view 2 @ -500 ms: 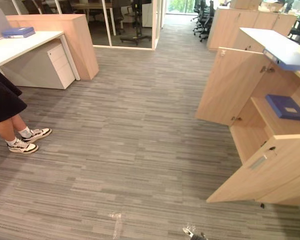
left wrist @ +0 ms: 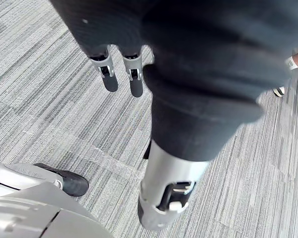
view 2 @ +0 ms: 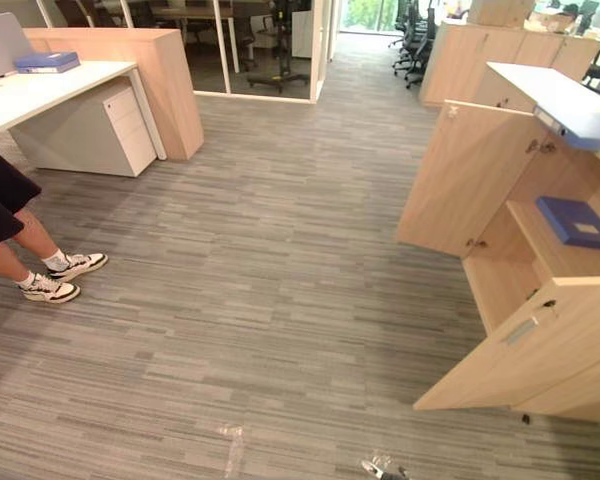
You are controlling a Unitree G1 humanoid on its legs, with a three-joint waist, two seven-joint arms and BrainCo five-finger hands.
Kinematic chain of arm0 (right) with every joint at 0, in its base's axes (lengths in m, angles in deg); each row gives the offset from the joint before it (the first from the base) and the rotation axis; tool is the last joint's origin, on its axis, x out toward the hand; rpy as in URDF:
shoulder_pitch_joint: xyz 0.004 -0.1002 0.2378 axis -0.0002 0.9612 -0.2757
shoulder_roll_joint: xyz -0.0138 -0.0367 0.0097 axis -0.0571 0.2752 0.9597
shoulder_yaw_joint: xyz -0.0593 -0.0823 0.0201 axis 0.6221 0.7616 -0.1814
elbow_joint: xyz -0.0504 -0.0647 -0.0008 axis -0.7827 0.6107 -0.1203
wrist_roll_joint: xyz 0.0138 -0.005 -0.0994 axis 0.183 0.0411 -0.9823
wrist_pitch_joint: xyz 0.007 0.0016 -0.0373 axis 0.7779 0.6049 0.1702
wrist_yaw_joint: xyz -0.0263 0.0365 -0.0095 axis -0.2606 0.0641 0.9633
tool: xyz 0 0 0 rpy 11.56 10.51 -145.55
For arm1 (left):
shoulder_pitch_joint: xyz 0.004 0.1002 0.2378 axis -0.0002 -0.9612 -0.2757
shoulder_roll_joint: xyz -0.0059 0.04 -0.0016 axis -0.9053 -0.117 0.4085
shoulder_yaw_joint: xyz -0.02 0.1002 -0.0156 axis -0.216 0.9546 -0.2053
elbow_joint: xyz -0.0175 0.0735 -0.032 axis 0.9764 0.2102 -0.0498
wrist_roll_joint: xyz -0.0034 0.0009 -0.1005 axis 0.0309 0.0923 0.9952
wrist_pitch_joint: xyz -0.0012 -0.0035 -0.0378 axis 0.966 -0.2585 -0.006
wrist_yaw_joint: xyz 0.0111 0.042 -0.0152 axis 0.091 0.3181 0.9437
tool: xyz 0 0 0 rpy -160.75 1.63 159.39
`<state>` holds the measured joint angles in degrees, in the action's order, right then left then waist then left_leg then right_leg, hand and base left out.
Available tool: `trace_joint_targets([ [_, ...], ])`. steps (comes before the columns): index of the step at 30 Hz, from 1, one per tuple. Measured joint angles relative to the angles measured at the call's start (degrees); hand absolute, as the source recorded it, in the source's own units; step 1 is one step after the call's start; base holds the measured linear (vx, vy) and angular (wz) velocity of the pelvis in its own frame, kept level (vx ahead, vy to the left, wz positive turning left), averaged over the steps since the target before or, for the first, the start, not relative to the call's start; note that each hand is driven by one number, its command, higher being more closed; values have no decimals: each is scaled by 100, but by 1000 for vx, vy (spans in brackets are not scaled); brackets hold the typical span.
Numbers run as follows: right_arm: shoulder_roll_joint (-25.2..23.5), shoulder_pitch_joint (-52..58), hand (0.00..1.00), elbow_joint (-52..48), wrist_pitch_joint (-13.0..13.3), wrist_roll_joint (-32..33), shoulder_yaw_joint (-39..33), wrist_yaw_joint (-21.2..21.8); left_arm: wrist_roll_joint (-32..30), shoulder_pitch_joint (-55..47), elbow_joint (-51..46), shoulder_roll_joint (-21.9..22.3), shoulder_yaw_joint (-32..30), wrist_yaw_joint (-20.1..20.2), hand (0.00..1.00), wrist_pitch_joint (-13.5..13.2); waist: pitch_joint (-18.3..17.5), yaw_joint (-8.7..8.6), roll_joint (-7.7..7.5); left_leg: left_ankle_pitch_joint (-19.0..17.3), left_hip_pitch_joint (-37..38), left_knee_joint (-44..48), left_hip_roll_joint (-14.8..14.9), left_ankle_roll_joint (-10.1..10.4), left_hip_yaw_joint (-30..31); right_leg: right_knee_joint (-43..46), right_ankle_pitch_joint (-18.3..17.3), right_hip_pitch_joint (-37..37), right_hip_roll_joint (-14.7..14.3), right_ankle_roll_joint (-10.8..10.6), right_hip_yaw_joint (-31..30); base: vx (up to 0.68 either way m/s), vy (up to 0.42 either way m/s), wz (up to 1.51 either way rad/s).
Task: Walk over to the cabinet, pick up the folder, carry it to the office cabinet, place the folder inside the office cabinet, then close the office cabinet door
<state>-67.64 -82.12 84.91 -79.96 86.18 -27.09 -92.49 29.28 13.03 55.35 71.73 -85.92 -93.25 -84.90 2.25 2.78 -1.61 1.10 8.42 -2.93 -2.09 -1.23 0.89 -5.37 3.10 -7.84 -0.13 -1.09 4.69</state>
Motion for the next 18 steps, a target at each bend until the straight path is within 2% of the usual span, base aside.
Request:
trace_joint_targets([
  [8, 6, -78, 0, 106, -3, -146, 105, -52, -260, 62, 2, -217, 647, -35, 0, -92, 24, -11, -59, 32, -6, 0, -72, -47, 131, 1, -11, -36, 68, -18, 128, 8, 12, 7],
  [18, -25, -101, 0, 119, -25, -168, -216, -99, -358, -50, -243, -271, 902, -28, 0, -141, 71, 6, -73, 36, -26, -17, -126, -48, 251, 1, -38, -61, 124, -54, 254, 11, 11, 7],
])
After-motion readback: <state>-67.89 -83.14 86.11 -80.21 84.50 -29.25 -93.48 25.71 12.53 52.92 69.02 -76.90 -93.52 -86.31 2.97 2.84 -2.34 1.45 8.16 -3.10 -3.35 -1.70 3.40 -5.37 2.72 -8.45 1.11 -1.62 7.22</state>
